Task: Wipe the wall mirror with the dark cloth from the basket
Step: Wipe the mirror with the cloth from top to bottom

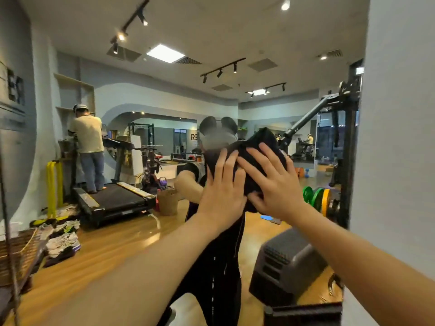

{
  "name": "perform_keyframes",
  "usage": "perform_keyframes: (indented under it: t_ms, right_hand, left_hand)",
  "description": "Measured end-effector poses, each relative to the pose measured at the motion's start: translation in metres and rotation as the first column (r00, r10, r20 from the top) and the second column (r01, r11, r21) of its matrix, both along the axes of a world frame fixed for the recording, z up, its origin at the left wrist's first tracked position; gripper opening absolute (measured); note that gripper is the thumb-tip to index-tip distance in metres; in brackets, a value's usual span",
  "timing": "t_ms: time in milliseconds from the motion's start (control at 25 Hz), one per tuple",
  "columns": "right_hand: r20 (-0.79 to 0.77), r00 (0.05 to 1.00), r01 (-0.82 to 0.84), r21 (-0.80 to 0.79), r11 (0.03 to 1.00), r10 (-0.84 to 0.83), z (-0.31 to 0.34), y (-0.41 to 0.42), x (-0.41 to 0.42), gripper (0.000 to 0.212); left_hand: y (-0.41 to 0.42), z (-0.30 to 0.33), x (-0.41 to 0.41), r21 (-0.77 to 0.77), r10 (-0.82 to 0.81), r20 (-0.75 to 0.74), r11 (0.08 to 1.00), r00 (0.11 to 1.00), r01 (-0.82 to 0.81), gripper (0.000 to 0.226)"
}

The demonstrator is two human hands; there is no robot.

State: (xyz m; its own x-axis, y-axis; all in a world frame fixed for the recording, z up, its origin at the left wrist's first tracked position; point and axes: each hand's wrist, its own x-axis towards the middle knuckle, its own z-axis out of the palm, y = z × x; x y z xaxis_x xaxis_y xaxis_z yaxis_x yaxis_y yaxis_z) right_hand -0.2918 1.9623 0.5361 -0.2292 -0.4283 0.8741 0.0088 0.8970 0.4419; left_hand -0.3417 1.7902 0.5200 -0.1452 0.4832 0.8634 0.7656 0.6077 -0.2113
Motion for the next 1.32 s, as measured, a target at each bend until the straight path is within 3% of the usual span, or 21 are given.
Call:
perform_keyframes:
  t_ms: [200, 360, 560, 720, 1000, 1320]
  right_hand:
    - [-0.095, 0.995, 0.034, -0.06, 0.998, -0.039, 0.133, 0.059, 0.013, 0.066]
    - [-0.185, 0.983, -0.036, -0.199, 0.979, -0.002, 0.151, 0.096, 0.019, 0.063]
    - [-0.235, 0.972, -0.091, -0.274, 0.958, 0.025, 0.105, 0.112, 0.024, 0.065]
    - [-0.216, 0.976, -0.062, -0.246, 0.967, 0.007, 0.026, 0.129, 0.036, 0.069]
    - [-0.022, 0.998, 0.051, -0.241, 0.969, -0.058, -0.099, 0.151, 0.059, 0.078]
    - [0.127, 0.983, 0.163, -0.28, 0.946, -0.132, -0.11, 0.137, 0.077, 0.081]
  left_hand:
    - [0.067, 0.139, 0.007, 0.071, 0.049, -0.134, 0.997, 0.99, -0.04, 0.053]
    - [0.112, 0.174, 0.02, 0.064, 0.072, -0.178, 0.996, 0.981, -0.061, 0.058]
    - [0.129, 0.133, 0.023, 0.088, -0.015, -0.231, 0.995, 0.973, 0.036, 0.052]
    - [0.145, 0.055, 0.022, 0.077, -0.09, -0.274, 0.99, 0.957, 0.115, 0.044]
    - [0.155, -0.067, 0.029, -0.061, -0.099, -0.253, 0.994, 0.962, 0.086, 0.043]
    - [0.142, -0.066, 0.035, -0.187, -0.131, -0.208, 0.978, 0.969, 0.092, 0.033]
